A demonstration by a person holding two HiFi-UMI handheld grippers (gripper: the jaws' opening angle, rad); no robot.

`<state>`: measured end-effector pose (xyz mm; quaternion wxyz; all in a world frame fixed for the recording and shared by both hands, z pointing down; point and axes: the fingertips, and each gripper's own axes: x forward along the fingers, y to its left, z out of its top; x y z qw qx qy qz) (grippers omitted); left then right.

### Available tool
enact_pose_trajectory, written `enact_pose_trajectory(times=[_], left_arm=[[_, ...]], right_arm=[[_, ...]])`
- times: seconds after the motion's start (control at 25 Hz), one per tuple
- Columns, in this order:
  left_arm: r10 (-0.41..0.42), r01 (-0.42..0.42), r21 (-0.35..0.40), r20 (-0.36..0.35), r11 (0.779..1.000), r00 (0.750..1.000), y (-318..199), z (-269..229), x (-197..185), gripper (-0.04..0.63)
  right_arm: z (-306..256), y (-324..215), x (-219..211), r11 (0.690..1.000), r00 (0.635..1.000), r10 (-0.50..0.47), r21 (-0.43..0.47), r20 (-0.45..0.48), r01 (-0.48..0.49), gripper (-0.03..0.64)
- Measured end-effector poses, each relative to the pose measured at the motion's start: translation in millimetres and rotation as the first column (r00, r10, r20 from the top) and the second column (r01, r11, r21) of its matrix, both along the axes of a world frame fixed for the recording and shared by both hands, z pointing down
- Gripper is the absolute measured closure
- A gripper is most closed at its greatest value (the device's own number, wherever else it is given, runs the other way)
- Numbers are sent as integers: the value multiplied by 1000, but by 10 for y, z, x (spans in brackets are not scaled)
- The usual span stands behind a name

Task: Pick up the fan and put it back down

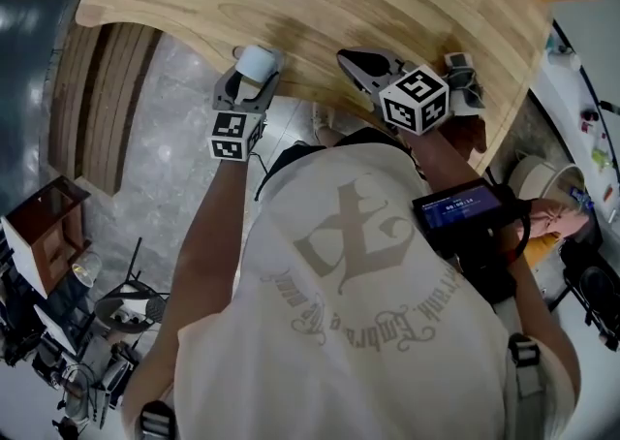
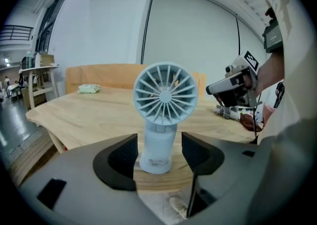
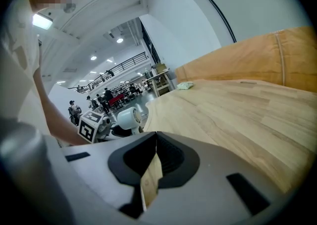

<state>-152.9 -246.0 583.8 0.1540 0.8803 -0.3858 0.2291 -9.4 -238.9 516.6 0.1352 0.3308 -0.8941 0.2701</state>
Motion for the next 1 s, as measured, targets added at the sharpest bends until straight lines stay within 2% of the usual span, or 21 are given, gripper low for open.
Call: enact_pose_trajectory(times=[0.12,0.32,0.56,0.84,1.0], left_arm=[[-19,19,-18,9,1000,1000,115,-29,-27,322],[-57,57,-7,10,998,998,240,-146,-203,330],[-116,116,-1,-17,993,993,514,-319,-387,417],[-146,147,-5,-151,989,978,920,-599,-551,574],[-166,173,26,-175,985,970,1095,-754,-590,584]], right_arm=[[-14,28,-43,1000,1000,-18,6,15,18,601],[-68,38,-224,998,998,-50,33,37,49,601],[-206,171,-413,994,996,-78,74,39,75,601],[-403,427,-670,984,991,-126,131,50,119,601],[-454,585,-750,975,984,-170,151,50,161,601]])
